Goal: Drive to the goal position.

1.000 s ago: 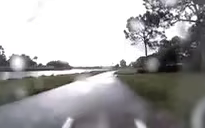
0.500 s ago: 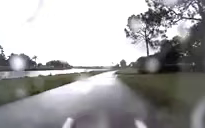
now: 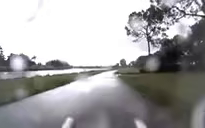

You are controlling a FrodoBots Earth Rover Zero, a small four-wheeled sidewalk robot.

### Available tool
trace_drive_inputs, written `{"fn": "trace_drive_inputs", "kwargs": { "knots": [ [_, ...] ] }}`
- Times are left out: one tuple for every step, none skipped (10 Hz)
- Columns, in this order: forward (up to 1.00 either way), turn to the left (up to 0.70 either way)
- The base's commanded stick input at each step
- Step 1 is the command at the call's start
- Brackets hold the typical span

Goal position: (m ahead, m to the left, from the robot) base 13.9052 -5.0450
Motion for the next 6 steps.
{"fn": "trace_drive_inputs", "kwargs": {
  "knots": [
    [1.0, 0.0],
    [1.0, 0.0],
    [1.0, 0.0],
    [1.0, 0.0],
    [1.0, 0.0],
    [1.0, 0.0]
  ]
}}
